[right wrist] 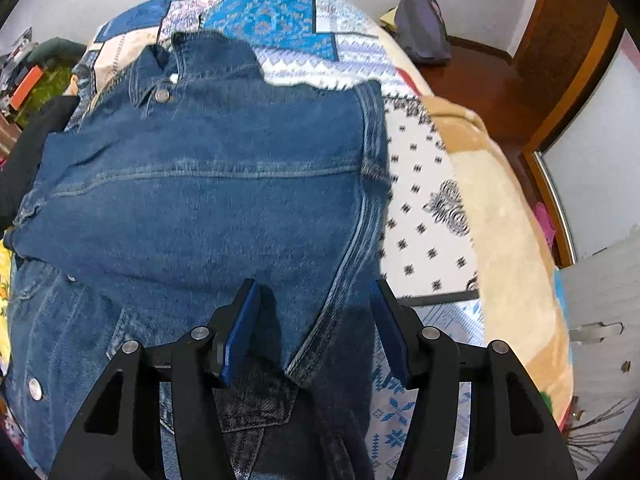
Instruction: Fold large clothes
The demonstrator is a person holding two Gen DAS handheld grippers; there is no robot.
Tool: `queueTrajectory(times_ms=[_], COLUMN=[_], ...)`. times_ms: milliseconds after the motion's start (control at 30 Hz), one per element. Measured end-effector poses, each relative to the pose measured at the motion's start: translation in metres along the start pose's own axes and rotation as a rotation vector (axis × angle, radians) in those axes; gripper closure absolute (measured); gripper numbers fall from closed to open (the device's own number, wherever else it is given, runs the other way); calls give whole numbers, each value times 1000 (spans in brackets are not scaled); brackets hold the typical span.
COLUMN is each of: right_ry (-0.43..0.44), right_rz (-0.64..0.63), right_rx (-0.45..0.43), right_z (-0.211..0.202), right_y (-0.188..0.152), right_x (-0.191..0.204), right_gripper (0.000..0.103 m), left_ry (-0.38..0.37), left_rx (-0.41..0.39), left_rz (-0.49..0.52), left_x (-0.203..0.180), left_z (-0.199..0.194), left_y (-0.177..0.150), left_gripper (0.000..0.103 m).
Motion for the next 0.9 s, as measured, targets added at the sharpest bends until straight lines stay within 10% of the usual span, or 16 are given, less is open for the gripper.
queueTrajectory(times_ms=[467, 900], right_ry=[-3, 54], right_rz=[70, 170], right_rx=[-122, -29], right_z=[-13, 54], right_y=[74, 100], right_x=[-21, -39], right_gripper=[50, 50], left_ry=[-53, -192], left_rx=[-74, 103], left_rz=[78, 16], left_x=[-12, -5], left_z=[15, 113], left_y=[92, 101], left_gripper=[33, 34])
Point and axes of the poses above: each gripper's, at about its wrist camera, not at the fingertips, and z roughly the way its jaws point, x to its left, y to its top, the point moved 10 cm from there along z, roughly the way its jaws point, and after that the axes turned 3 degrees about z, right-handed, at the moved point
